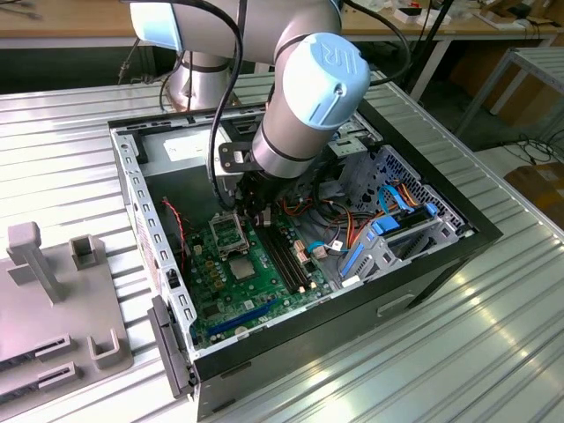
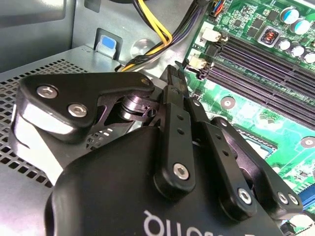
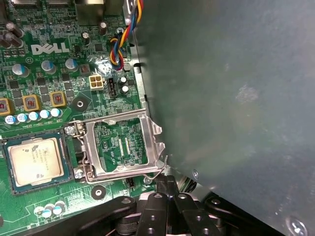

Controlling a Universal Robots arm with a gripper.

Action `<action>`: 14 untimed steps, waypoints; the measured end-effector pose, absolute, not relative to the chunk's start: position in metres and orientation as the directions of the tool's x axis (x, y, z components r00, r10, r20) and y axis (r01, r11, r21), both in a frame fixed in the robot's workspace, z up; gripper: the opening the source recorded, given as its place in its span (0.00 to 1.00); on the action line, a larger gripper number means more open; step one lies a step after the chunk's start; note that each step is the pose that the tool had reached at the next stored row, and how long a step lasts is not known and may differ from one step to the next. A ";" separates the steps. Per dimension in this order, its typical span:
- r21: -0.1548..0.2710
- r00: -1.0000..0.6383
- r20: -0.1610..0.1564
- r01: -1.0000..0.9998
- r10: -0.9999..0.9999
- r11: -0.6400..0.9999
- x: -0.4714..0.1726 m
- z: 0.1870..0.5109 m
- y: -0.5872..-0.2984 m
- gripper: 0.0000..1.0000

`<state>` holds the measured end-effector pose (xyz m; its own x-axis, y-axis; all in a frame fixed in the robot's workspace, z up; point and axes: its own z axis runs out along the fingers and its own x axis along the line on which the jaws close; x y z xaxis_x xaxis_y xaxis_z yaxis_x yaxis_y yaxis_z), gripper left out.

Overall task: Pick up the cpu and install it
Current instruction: 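Close the cpu cover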

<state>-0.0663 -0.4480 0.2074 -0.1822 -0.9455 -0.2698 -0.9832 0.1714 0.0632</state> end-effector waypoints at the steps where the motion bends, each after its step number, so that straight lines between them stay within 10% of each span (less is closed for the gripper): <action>1: 0.063 -0.182 -0.267 -0.983 -0.946 0.172 -0.066 0.208 -0.448 0.11; 14: 0.060 -0.182 -0.252 -0.983 -0.950 0.173 -0.068 0.213 -0.448 0.11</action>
<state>-0.0676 -0.4481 0.2129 -0.1821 -0.9505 -0.2519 -0.9832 0.1725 0.0600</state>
